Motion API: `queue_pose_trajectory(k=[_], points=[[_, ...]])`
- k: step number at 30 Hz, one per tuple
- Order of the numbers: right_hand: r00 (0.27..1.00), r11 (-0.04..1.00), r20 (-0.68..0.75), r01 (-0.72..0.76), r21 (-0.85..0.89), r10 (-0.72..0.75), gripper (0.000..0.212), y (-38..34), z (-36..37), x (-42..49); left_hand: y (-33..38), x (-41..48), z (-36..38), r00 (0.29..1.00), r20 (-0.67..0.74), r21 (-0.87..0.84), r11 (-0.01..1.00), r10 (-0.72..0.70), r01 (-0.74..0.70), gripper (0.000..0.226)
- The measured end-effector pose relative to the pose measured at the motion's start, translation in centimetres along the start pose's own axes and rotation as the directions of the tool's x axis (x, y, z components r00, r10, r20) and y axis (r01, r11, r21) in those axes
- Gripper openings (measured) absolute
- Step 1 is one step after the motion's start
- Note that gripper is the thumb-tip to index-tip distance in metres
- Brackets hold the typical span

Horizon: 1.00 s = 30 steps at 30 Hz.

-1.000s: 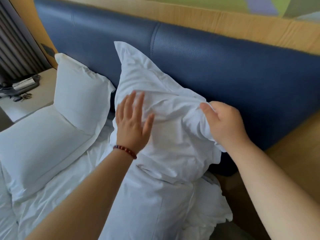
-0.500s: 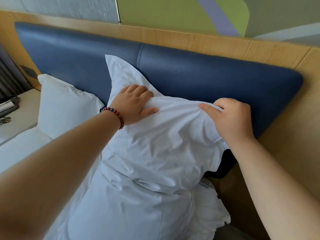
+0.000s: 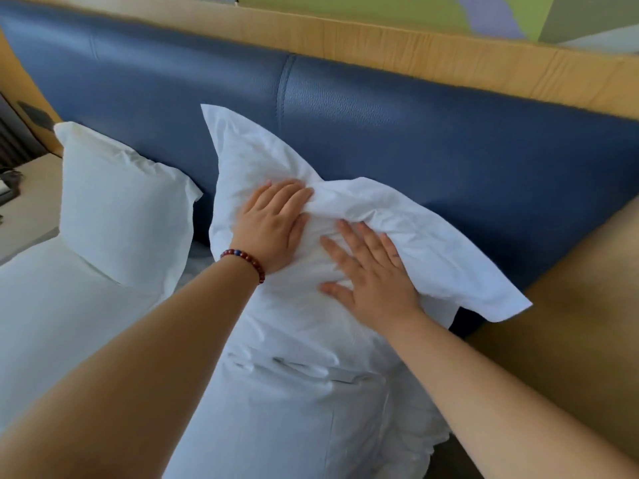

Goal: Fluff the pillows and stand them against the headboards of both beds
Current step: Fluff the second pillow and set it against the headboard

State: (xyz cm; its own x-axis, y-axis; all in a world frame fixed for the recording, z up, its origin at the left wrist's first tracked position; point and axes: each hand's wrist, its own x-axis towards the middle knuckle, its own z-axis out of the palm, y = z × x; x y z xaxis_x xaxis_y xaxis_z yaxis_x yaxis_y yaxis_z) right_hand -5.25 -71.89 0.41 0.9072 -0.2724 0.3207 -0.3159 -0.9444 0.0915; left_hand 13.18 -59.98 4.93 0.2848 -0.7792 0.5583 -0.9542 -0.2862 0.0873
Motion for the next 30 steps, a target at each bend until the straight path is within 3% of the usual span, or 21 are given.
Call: queue_pose_trajectory(k=[2, 4, 7, 9, 15, 18, 23, 27, 30], points=[[0.996, 0.998, -0.055, -0.065, 0.015, 0.066, 0.071, -0.7, 1.0, -0.4, -0.2, -0.9, 0.1, 0.999, -0.029, -0.064, 0.998, -0.03, 0.028, 0.046], [0.98, 0.987, -0.139, -0.13, 0.093, 0.142, 0.072, -2.4, 2.2, -1.9, 0.0, -4.1, 0.6, 0.983, -0.084, -0.108, 0.982, -0.161, 0.152, 0.053], [0.976, 0.991, -0.218, 0.048, 0.128, -0.019, 0.07, -5.6, 4.4, -5.1, 2.2, -12.1, 2.5, 0.92, 0.038, -0.169, 0.905, -0.389, 0.39, 0.062], [0.981, 0.988, -0.157, 0.129, 0.08, -0.116, 0.067, -6.5, 6.2, -6.2, 3.4, -16.1, 4.0, 0.865, 0.197, -0.176, 0.851, -0.462, 0.495, 0.063], [0.998, 0.996, 0.066, 0.015, 0.084, -0.02, 0.066, -6.4, 8.3, -5.8, 3.0, -21.1, 5.1, 0.752, 0.397, -0.135, 0.776, -0.527, 0.616, 0.064], [0.991, 0.98, 0.118, -0.084, 0.183, 0.063, 0.066, -7.2, 8.3, -8.9, 3.3, -24.9, 4.4, 0.587, 0.45, -0.123, 0.605, -0.673, 0.787, 0.079], [0.903, 0.889, 0.391, -0.316, 0.33, 0.177, 0.07, -11.9, 7.5, -16.2, 4.8, -30.6, 3.4, 0.337, 0.47, -0.035, 0.364, -0.816, 0.931, 0.099], [0.867, 0.841, 0.457, -0.389, 0.376, 0.197, 0.069, -14.2, 7.0, -18.1, 7.0, -33.9, 2.7, -0.003, 0.43, -0.082, -0.043, -0.903, 0.996, 0.114], [0.887, 0.869, 0.427, -0.345, 0.356, 0.177, 0.069, -14.1, 6.3, -18.1, 8.8, -35.9, 2.5, -0.214, 0.467, -0.236, -0.355, -0.858, 0.905, 0.124]])
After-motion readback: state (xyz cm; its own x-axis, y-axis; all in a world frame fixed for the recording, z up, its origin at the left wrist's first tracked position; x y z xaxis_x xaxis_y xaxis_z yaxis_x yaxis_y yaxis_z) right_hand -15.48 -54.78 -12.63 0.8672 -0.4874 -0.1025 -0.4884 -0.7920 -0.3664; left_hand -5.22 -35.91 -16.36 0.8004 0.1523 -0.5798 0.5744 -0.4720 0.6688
